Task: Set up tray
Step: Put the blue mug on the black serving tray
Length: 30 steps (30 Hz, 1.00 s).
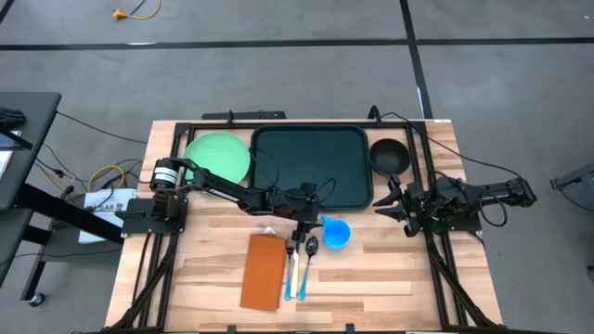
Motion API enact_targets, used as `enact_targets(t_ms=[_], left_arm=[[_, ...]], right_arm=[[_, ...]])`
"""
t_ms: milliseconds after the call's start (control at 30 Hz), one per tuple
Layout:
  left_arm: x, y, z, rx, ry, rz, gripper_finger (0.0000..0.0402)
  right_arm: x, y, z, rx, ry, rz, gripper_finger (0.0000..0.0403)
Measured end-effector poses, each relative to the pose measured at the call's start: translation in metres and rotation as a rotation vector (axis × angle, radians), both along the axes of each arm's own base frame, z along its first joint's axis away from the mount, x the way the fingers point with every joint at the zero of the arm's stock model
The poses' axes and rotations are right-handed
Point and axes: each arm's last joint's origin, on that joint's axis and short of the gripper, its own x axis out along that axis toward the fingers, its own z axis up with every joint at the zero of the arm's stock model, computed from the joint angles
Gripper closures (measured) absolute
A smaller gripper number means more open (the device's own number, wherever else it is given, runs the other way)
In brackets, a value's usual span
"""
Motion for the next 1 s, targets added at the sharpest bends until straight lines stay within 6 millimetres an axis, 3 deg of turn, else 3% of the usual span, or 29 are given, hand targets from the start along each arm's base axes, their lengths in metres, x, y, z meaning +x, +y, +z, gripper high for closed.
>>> enact_targets(t_ms=[167,1000], left_arm=[[0.0027,0.0020,-0.0091,-0.005,0.003,0.000,0.0171],[0.0062,0.0053,-0.0080,-0.015,-0.015,0.006,0.0174]], right_arm=[[-0.0001,0.0000,0.0000,0.000,0.000,0.000,0.0321],[0.0000,0.0000,-0.0008,-0.002,0.008,0.000,0.0321]])
